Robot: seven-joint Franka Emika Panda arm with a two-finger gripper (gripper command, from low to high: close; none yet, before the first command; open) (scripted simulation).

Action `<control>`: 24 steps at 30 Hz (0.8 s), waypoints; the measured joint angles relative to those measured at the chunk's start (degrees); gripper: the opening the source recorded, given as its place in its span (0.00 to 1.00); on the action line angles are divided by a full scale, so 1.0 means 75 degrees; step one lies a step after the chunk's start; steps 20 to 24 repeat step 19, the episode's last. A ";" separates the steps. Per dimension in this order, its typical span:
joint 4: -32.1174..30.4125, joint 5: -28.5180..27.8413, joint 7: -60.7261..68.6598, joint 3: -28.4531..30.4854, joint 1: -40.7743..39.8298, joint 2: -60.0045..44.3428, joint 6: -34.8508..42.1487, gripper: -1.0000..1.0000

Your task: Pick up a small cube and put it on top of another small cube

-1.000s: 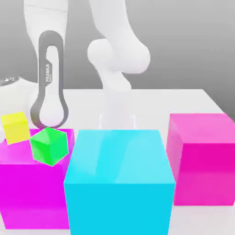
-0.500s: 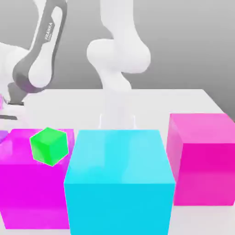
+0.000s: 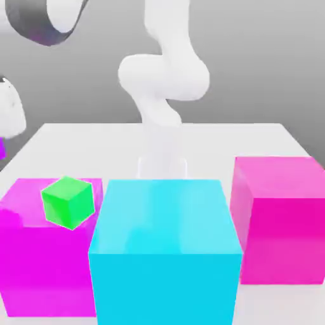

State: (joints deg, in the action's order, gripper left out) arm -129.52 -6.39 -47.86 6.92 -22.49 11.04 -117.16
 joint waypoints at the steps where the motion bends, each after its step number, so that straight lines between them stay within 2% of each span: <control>1: 0.0048 0.0152 -0.0262 -0.0174 0.0144 0.0097 0.0148 0.00; 5: 0.0042 0.0747 -0.0738 -0.0699 0.0657 0.0355 0.0282 0.00; 8: -0.0422 0.0850 -0.0704 -0.0753 0.0712 0.0110 -0.0483 0.00; 9: -0.0611 0.0859 -0.0699 -0.0757 0.0713 0.0001 -0.0785 1.00; 15: -0.0704 0.0841 -0.0709 -0.0782 0.0691 -0.0054 -0.0930 1.00; 19: -0.0156 0.0821 -0.0721 -0.0789 0.0691 0.0270 -0.0065 1.00; 24: -0.0156 0.0821 -0.0721 -0.0789 0.0691 0.0270 -0.0065 1.00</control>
